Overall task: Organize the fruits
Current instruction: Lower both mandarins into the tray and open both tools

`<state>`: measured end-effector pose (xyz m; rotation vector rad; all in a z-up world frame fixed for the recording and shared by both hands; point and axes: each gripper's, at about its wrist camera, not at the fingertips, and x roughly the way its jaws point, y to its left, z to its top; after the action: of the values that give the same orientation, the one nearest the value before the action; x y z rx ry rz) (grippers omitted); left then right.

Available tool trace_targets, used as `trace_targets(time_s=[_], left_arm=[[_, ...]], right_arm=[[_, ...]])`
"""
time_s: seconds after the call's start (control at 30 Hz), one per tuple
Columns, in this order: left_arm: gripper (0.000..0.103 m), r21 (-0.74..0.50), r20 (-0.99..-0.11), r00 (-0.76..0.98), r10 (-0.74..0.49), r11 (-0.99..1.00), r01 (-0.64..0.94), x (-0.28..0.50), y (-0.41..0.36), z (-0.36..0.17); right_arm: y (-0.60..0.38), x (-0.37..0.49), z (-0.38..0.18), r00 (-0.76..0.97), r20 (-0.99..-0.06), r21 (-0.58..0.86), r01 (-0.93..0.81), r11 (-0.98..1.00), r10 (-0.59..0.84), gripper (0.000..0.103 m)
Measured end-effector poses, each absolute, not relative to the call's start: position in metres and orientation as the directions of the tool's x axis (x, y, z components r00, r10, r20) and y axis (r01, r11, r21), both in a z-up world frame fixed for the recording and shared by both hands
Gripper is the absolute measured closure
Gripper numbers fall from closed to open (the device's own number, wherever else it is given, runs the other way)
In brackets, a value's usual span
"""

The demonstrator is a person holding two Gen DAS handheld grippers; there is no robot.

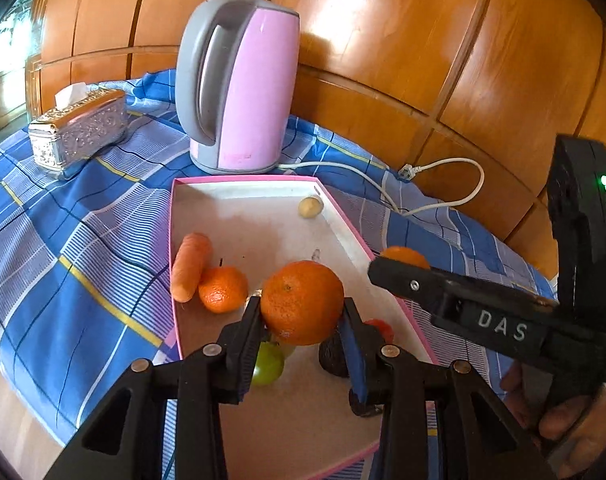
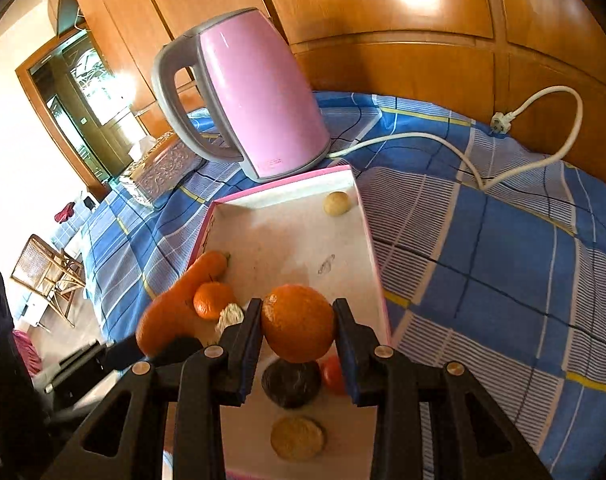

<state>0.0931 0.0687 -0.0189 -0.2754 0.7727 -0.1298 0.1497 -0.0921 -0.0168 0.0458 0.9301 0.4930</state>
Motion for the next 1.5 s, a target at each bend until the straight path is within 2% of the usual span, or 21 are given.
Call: trace_targets(time_s=[0.13, 0.3, 0.43, 0.5, 0.8, 1.0, 1.07, 1.27, 1.33, 1.4, 1.5], left_arm=[[0.065, -0.289, -0.677, 0.706, -0.208, 0.957, 0.004, 0.107, 0.071, -0.025], [0.059, -0.274, -0.676, 0.71, -0.197, 0.962, 0.005, 0.116, 0.071, -0.03], [0.05, -0.255, -0.681, 0.706, -0.192, 0.967, 0.017, 0.117, 0.068, -0.035], [0.05, -0.249, -0.687, 0.704, -0.18, 0.968, 0.005, 0.116, 0.068, -0.036], [0.048, -0.177, -0.708, 0.706, -0.025, 0.974, -0.143, 0.103, 0.083, -0.033], [0.039, -0.158, -0.702, 0.711, 0.044, 0.964, -0.216, 0.088, 0.107, -0.027], [0.034, -0.146, -0.699, 0.712, 0.065, 0.962, -0.231, 0.082, 0.113, -0.026], [0.029, -0.154, -0.696, 0.714, 0.073, 0.957, -0.247, 0.069, 0.125, -0.023], [0.029, -0.159, -0.697, 0.714, 0.067, 0.956, -0.245, 0.067, 0.125, -0.022], [0.028, -0.158, -0.693, 0.717, 0.069, 0.957, -0.244, 0.065, 0.125, -0.02], [0.021, -0.155, -0.687, 0.724, 0.06, 0.962, -0.226, 0.064, 0.121, -0.018]], right_arm=[[-0.088, 0.158, -0.02, 0.5, -0.756, 0.245, -0.381, 0.891, 0.422, 0.067], [-0.093, 0.159, -0.023, 0.509, -0.755, 0.248, -0.364, 0.898, 0.415, 0.064], [-0.104, 0.153, -0.028, 0.515, -0.753, 0.268, -0.33, 0.905, 0.41, 0.064], [-0.108, 0.151, -0.029, 0.516, -0.752, 0.275, -0.32, 0.907, 0.41, 0.064], [-0.112, 0.139, -0.032, 0.516, -0.765, 0.256, -0.307, 0.917, 0.386, 0.064], [-0.098, 0.121, -0.029, 0.476, -0.766, 0.244, -0.405, 0.881, 0.431, 0.064], [-0.086, 0.114, -0.031, 0.462, -0.774, 0.21, -0.459, 0.863, 0.434, 0.064], [-0.049, 0.114, -0.051, 0.445, -0.82, 0.071, -0.545, 0.835, 0.36, 0.064], [-0.044, 0.122, -0.056, 0.487, -0.82, 0.0, -0.523, 0.852, 0.299, 0.064], [-0.05, 0.133, -0.053, 0.505, -0.812, 0.025, -0.47, 0.882, 0.292, 0.064], [-0.063, 0.146, -0.046, 0.516, -0.803, 0.073, -0.411, 0.909, 0.298, 0.064]])
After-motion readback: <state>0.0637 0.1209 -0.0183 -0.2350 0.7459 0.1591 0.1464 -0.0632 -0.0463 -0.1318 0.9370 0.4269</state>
